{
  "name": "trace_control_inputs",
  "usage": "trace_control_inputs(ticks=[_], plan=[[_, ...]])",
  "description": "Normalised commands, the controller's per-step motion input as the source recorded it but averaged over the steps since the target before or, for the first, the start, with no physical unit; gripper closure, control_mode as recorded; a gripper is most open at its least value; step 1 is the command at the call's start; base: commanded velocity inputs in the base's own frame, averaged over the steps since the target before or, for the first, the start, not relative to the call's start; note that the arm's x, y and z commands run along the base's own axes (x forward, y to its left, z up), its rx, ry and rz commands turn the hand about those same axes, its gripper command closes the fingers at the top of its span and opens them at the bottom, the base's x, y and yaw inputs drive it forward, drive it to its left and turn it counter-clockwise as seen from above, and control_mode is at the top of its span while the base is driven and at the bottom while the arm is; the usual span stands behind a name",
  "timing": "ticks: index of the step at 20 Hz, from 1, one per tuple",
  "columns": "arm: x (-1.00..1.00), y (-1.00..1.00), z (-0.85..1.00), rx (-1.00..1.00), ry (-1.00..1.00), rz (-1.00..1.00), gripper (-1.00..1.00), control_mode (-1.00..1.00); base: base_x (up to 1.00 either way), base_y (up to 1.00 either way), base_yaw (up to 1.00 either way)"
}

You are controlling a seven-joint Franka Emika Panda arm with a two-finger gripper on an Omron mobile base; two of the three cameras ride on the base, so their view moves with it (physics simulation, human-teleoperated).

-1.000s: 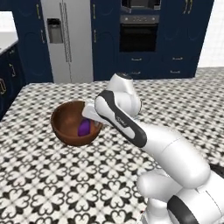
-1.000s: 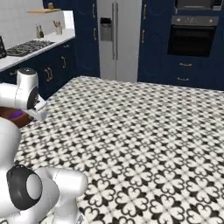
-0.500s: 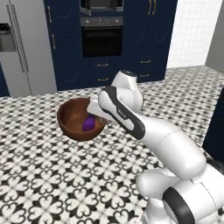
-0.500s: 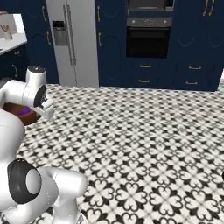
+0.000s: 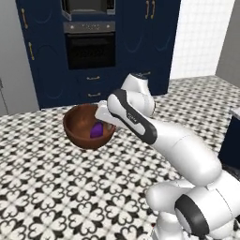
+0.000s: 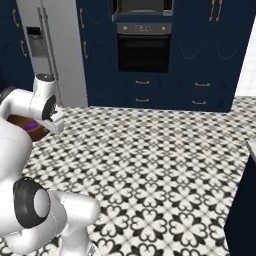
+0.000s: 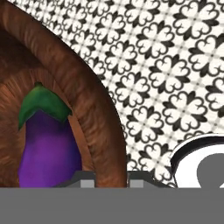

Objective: Pick the eggplant from the sink and place it in the bowl. Then pick the bowl and place it in the microwave. Then close the microwave door and press the start button.

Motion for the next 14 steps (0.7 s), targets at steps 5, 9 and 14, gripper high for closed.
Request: trace_control_inputs(ticks=[5, 9, 14], plan=[[0.0, 0.0, 0.0, 0.0, 0.0, 0.0, 1.0, 1.0, 1.0, -0.56, -0.02], [0.0, 0.0, 0.0, 0.0, 0.0, 0.0, 1.0, 1.0, 1.0, -0.27, -0.08], [0.0, 0.0, 0.0, 0.0, 0.0, 0.0, 1.0, 1.0, 1.0, -0.44, -0.04]])
